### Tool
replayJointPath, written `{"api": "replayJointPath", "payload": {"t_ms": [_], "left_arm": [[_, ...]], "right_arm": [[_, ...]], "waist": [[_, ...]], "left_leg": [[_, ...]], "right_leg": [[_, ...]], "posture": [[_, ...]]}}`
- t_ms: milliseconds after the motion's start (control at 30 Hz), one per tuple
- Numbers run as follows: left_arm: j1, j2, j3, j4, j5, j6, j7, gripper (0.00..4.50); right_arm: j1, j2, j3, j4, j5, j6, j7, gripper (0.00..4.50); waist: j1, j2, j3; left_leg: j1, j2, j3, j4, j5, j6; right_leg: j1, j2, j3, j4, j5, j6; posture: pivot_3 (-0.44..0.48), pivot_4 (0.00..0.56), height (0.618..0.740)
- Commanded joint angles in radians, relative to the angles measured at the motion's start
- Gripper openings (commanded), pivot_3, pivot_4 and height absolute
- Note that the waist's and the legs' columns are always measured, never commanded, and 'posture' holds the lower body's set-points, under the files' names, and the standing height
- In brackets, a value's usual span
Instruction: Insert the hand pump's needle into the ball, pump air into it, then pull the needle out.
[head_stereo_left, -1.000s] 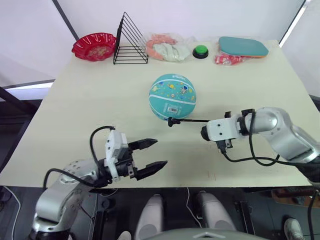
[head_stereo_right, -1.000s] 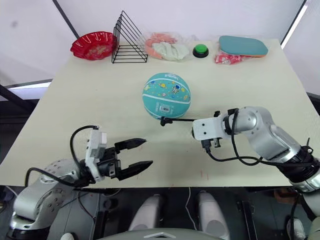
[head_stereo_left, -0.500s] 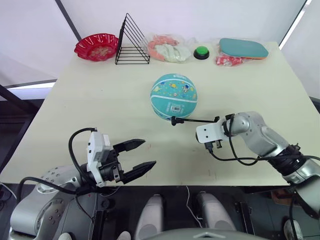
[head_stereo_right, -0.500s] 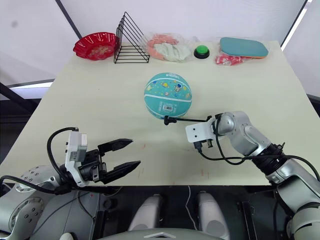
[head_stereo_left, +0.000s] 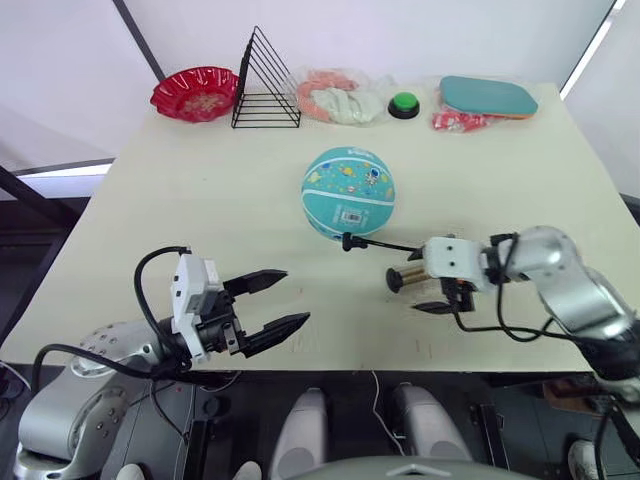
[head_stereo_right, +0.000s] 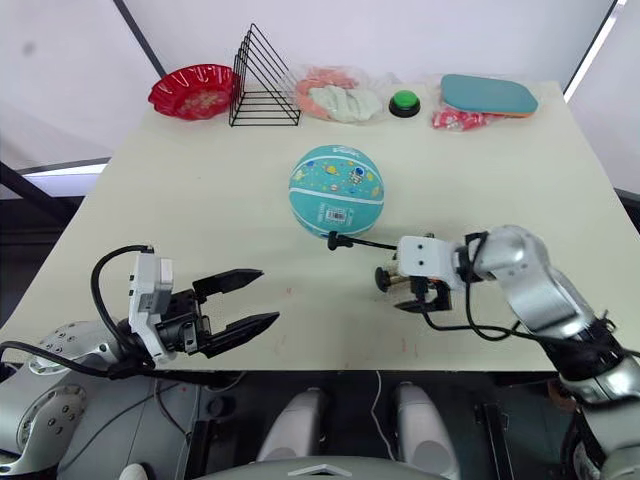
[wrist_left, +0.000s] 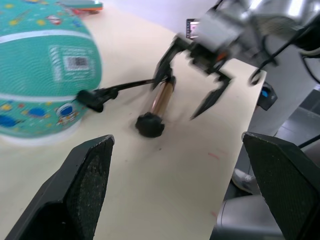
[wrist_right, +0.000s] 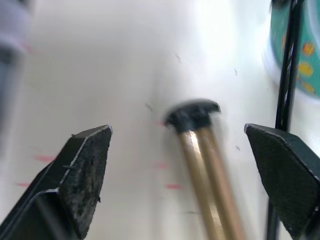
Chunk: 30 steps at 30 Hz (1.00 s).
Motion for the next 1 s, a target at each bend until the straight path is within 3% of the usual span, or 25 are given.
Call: {"api": "replayJointPath", "payload": {"t_ms": [33, 400, 867, 1000], "left_arm": [[-0.024, 0.024, 0.029, 0.014, -0.012, -0.009, -0.017, 4.36], [-0.325, 0.043, -0.042, 0.255, 0.059, -0.014, -0.006, 4.36], [-0.741, -0.059, -0.236, 0.661, 0.288, -0.178, -0.054, 4.36], [-0.856, -0.137, -0.280, 0.816, 0.362, -0.274, -0.048, 4.36]], "right_arm": [[0.046, -0.008, -0.083, -0.088, 0.081, 0.006, -0.029, 4.46], [0.400, 0.024, -0.390, -0.353, 0.254, -0.019, -0.226, 4.46], [0.471, 0.041, -0.389, -0.512, 0.278, 0.001, -0.420, 4.46], [0.487, 0.045, -0.410, -0.543, 0.318, 0.027, -0.453, 4.46]], "waist": [[-0.004, 0.000, 0.000], [-0.003, 0.000, 0.000], [-0.005, -0.001, 0.000], [0.001, -0.001, 0.000]], "left_leg": [[0.000, 0.000, 0.001, 0.001, 0.000, 0.000], [0.000, 0.000, 0.003, 0.011, 0.000, 0.000], [0.000, 0.000, 0.004, 0.012, 0.000, 0.000], [-0.001, 0.000, 0.003, 0.011, 0.000, 0.000]], "right_leg": [[0.000, 0.000, 0.001, 0.000, 0.000, 0.000], [0.000, 0.002, 0.002, 0.010, -0.002, -0.003], [0.000, 0.004, 0.003, 0.011, 0.001, 0.002], [-0.001, 0.004, 0.002, 0.011, 0.001, 0.002]], "posture": [[0.000, 0.150, 0.740], [0.000, 0.150, 0.740], [0.000, 0.150, 0.740], [0.000, 0.150, 0.740]]}}
